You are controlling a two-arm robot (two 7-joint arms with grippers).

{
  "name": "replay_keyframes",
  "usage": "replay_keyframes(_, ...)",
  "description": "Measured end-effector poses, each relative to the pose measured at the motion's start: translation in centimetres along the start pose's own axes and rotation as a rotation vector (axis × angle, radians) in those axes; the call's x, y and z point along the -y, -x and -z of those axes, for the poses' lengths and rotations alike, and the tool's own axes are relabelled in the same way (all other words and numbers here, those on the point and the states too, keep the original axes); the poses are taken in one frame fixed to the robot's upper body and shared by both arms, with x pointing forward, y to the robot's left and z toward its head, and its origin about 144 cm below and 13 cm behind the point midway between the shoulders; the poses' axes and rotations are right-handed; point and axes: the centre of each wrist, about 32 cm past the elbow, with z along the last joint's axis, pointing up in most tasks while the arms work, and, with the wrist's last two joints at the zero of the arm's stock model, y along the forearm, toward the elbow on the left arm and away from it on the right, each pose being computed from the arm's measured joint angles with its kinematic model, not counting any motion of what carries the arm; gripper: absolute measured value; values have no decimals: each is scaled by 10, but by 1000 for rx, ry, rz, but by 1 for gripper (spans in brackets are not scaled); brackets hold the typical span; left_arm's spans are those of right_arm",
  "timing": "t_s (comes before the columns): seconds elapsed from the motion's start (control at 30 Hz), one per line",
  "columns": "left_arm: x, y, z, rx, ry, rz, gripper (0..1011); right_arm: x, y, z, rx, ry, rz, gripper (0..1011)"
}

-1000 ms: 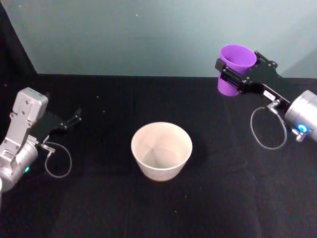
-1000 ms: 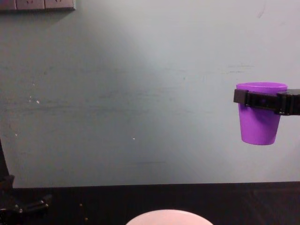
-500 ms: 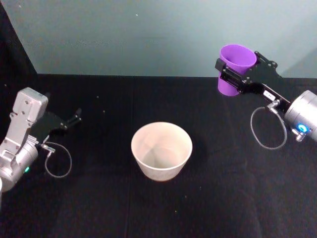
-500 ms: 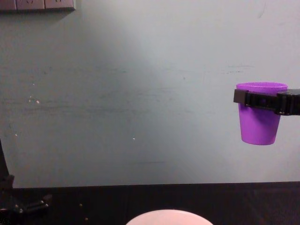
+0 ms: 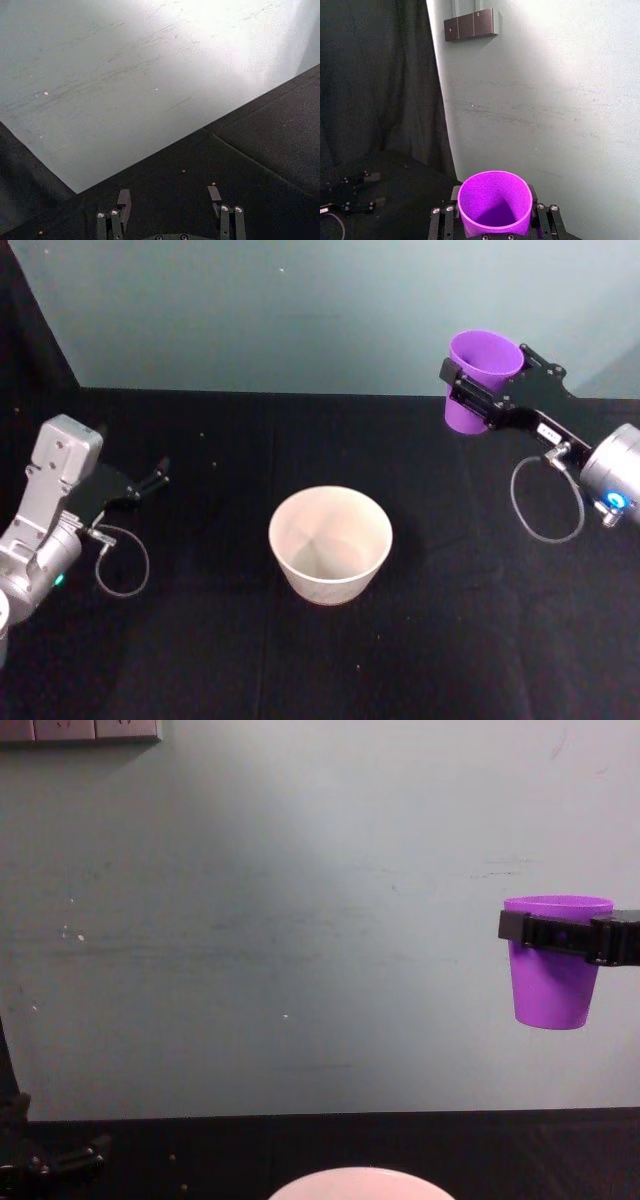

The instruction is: Pick up the cup and pour the mung beans from the cup into the bowl.

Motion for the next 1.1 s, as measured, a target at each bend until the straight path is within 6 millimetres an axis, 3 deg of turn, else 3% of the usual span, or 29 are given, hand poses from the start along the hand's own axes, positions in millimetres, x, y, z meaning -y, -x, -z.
replay_keyframes(1.1,0,0,0,0,0,0,1000,0,0,0,0,0,0,751)
